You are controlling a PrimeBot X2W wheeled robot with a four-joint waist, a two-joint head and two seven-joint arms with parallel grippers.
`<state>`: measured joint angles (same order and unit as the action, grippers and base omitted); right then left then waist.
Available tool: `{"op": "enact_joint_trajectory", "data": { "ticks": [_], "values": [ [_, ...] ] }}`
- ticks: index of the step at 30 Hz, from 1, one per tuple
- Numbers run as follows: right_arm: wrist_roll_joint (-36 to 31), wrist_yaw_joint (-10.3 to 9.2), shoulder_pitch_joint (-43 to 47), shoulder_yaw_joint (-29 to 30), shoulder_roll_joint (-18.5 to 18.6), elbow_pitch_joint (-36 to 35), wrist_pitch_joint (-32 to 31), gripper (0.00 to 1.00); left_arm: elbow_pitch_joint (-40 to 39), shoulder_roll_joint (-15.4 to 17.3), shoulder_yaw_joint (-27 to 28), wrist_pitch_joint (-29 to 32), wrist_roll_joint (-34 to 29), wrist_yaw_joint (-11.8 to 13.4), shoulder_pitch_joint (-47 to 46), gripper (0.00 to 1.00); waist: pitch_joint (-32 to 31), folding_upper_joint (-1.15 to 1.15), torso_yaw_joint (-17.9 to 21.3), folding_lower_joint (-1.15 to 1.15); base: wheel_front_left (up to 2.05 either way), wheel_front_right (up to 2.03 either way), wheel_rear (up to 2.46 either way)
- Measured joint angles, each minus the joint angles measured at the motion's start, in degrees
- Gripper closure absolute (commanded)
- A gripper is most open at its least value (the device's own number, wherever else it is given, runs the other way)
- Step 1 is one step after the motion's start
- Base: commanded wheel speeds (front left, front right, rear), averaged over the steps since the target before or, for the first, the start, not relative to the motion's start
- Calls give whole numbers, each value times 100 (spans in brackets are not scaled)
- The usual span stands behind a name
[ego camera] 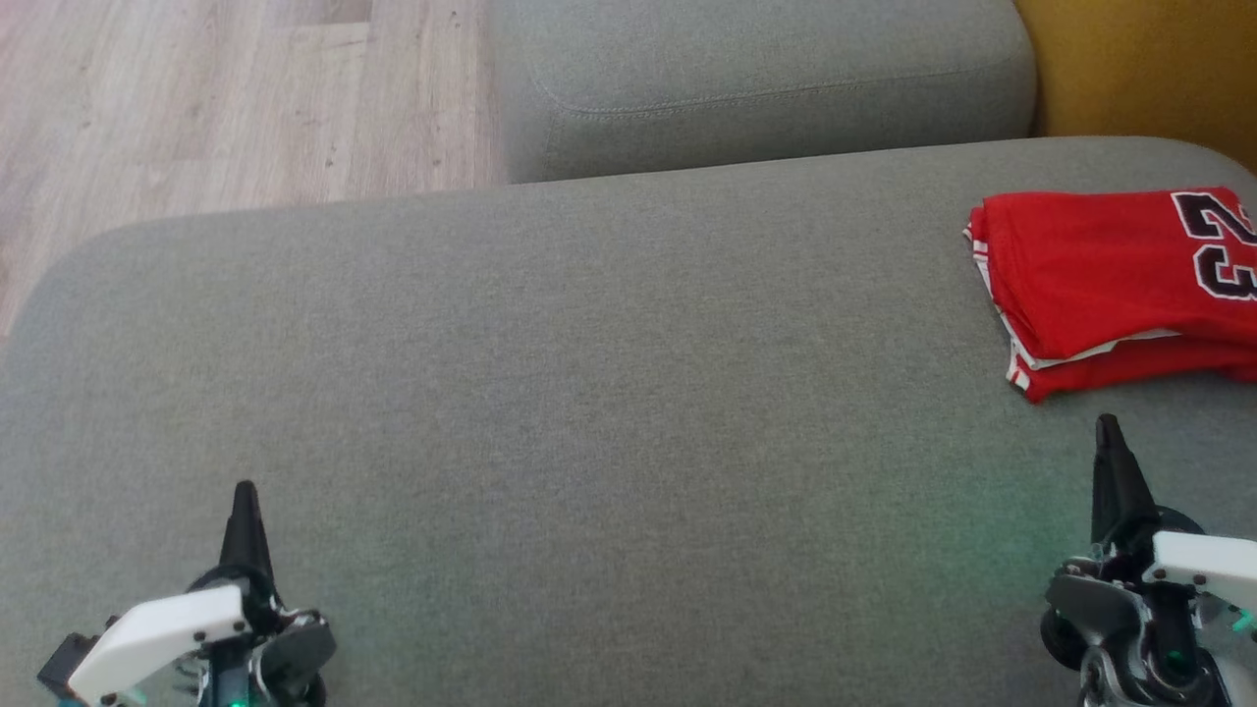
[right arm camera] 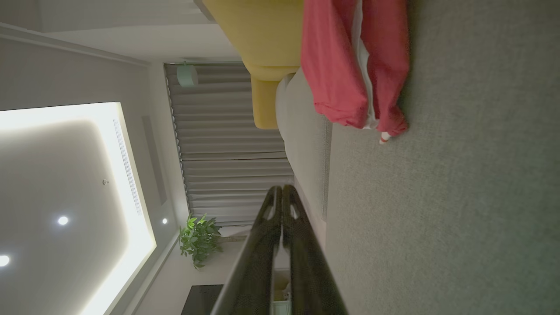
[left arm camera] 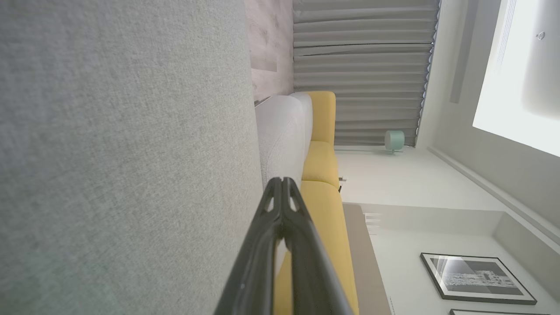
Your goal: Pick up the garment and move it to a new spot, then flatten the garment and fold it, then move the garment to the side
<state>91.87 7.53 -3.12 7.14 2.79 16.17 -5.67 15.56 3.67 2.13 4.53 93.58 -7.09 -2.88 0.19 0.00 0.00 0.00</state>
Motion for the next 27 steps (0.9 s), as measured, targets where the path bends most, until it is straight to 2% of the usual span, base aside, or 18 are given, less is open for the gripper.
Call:
{"op": "enact_joint_trajectory", "data": {
  "ticks": [27],
  "values": [
    [7, 0, 0, 25, -3, 1, -41, 100, 3, -23, 74, 46, 21, -1, -34, 100, 0, 0, 0, 0, 0, 0, 0]
  ]
}}
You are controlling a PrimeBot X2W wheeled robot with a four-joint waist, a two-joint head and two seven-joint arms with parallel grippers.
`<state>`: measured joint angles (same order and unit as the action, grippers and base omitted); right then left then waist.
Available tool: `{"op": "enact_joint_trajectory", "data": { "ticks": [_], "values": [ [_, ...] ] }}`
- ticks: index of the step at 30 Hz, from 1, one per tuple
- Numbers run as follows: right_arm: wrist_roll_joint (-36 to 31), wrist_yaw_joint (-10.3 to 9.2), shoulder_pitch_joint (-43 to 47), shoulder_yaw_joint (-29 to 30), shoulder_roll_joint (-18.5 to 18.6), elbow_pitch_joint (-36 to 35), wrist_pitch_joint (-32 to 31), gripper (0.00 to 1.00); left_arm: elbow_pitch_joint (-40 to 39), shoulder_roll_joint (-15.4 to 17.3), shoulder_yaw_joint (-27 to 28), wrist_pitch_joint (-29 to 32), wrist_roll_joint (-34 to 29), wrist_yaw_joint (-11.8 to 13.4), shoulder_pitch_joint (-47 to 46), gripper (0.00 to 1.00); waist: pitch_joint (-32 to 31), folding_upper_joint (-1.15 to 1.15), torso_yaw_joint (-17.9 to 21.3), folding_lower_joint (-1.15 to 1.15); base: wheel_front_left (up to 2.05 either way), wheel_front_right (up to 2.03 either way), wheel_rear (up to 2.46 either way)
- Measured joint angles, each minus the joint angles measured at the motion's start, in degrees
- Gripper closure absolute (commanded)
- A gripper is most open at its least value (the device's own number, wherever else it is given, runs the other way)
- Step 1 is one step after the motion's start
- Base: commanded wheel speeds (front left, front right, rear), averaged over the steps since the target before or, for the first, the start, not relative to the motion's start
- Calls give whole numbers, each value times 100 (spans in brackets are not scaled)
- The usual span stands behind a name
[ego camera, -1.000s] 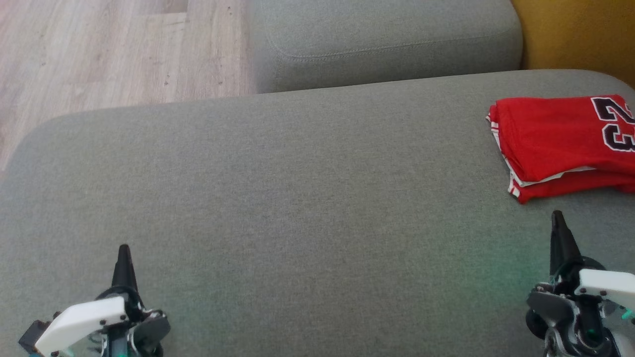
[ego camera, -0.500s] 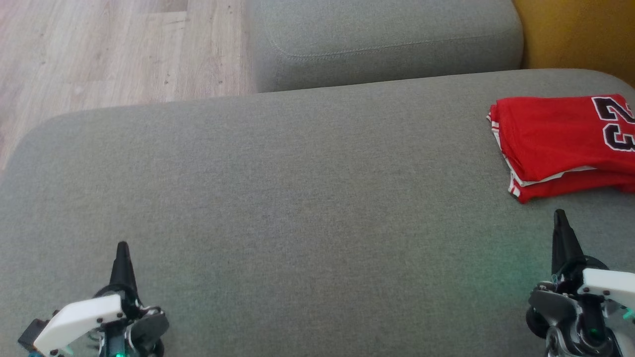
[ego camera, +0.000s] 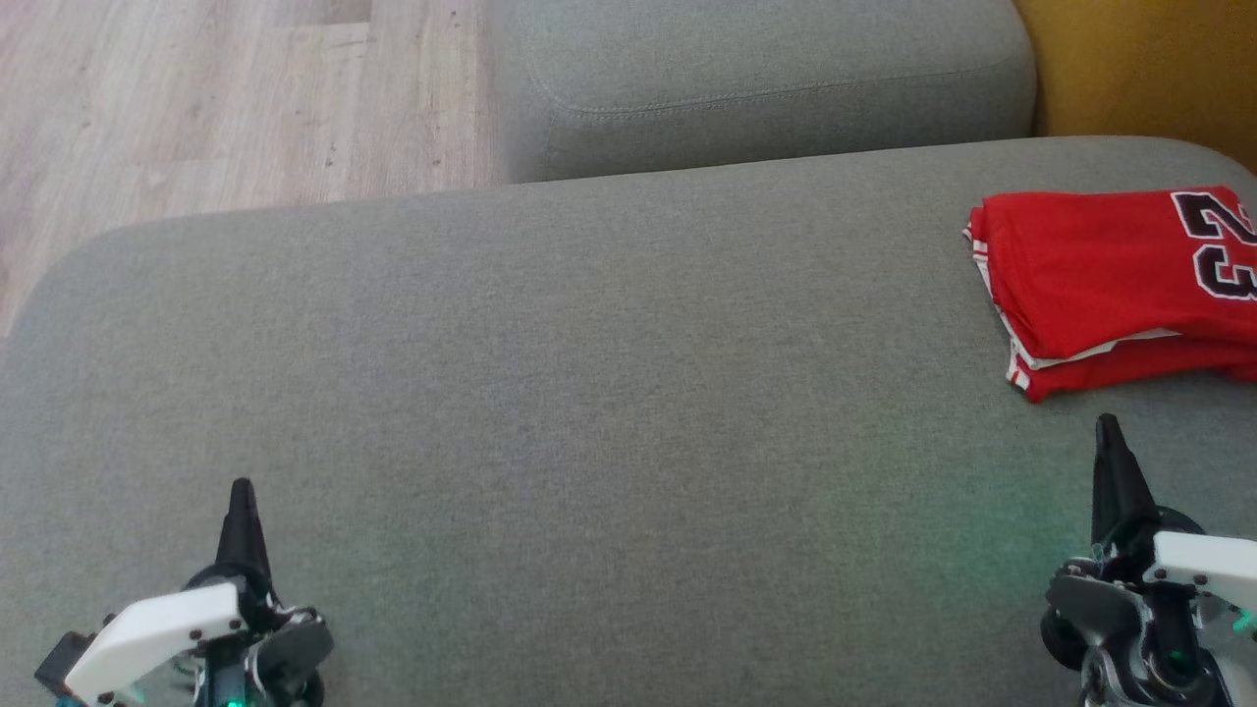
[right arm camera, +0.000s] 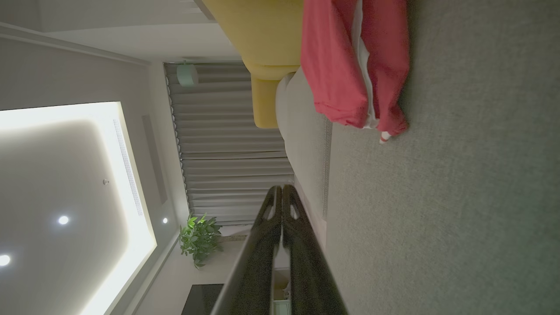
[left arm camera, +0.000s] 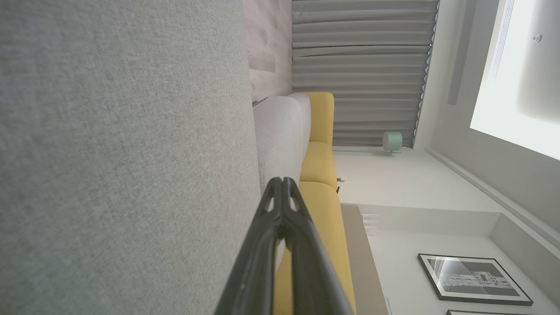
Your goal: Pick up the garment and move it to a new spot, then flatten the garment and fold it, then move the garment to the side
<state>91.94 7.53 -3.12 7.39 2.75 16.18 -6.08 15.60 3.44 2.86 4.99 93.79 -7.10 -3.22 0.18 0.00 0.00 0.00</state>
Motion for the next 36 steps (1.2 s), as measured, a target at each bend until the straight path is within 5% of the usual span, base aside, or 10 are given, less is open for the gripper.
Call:
{"op": "enact_joint_trajectory", "data": {
  "ticks": [36],
  "values": [
    [0, 0, 0, 16, -7, 0, -1, 100, 1, -27, 70, 49, -18, 0, 0, 100, 0, 0, 0, 0, 0, 0, 0]
  ]
}}
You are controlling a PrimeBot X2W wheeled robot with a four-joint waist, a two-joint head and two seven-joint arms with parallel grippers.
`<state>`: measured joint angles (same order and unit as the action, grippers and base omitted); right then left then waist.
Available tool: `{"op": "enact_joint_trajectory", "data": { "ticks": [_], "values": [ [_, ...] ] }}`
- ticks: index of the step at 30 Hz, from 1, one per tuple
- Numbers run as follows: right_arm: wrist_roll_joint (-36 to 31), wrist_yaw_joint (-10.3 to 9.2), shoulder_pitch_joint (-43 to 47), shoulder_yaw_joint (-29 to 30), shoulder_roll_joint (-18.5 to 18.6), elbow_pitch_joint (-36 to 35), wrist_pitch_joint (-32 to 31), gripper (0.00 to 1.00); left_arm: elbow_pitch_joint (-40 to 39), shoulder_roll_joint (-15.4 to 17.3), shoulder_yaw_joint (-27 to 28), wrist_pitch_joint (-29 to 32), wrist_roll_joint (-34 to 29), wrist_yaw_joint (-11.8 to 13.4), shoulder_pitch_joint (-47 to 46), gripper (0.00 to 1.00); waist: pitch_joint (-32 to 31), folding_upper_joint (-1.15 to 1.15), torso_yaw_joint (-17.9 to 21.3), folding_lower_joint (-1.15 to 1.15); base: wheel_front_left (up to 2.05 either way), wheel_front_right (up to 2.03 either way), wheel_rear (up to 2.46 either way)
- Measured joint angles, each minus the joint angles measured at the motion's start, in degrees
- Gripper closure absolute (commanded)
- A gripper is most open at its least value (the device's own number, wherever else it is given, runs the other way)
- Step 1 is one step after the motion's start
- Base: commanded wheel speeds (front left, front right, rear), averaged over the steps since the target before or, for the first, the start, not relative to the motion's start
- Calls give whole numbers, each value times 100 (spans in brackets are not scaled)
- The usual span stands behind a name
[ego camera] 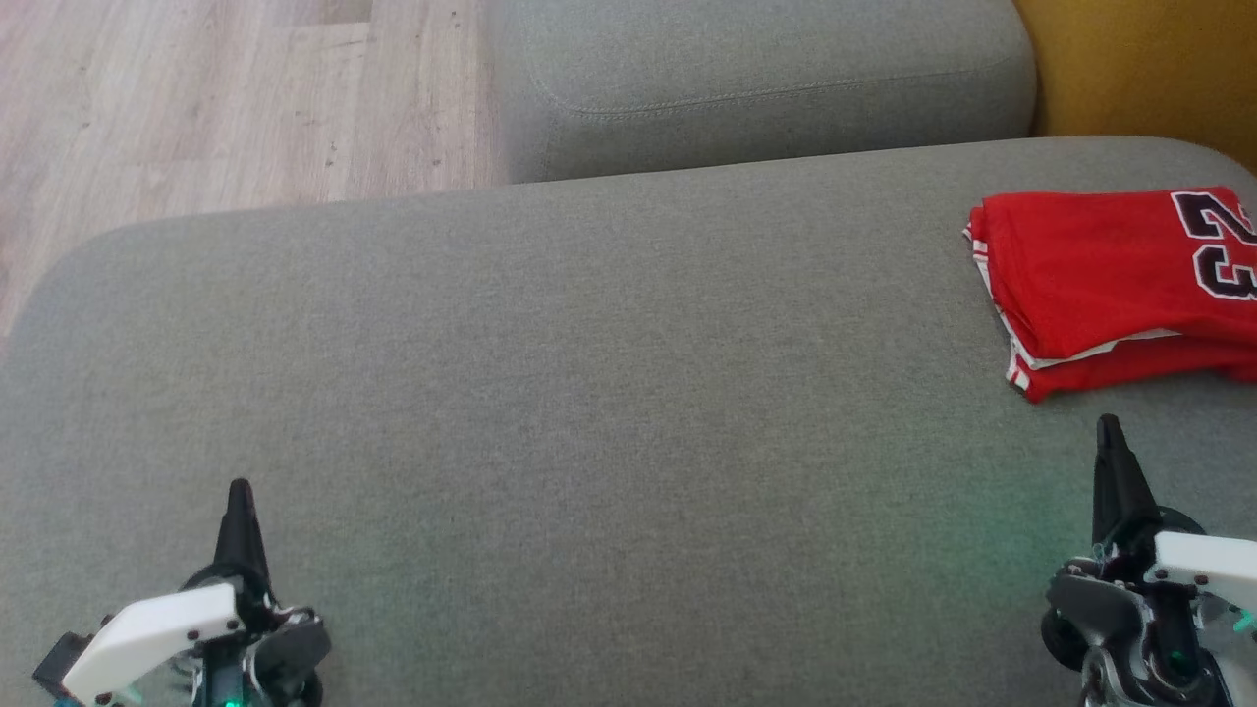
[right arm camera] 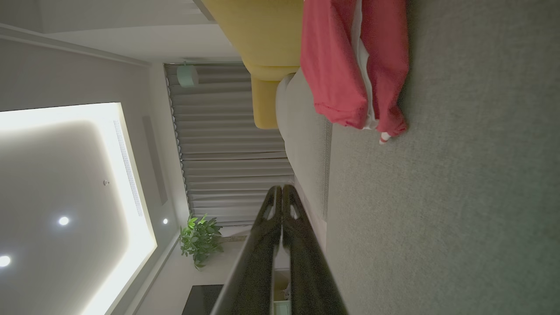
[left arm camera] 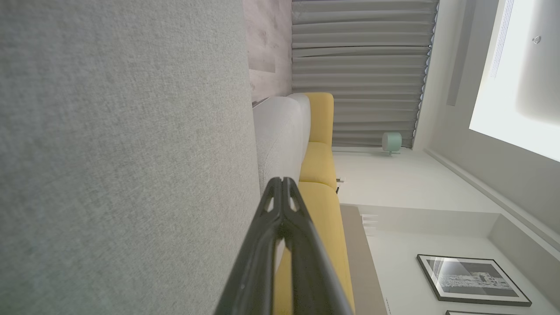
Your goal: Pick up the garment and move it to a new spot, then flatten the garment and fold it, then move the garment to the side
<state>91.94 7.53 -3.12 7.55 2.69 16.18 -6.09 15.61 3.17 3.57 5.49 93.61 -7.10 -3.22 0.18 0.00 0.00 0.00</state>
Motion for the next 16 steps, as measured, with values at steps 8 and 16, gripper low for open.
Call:
{"op": "enact_joint_trajectory", "data": {
  "ticks": [8, 16],
  "values": [
    [0, 0, 0, 1, -1, 0, 0, 100, 0, -8, 11, 1, 0, 0, 0, 100, 0, 0, 0, 0, 0, 0, 0],
    [0, 0, 0, 3, -2, 0, 0, 100, 1, -14, 16, 7, -34, 0, 0, 100, 0, 0, 0, 0, 0, 0, 0]
  ]
}}
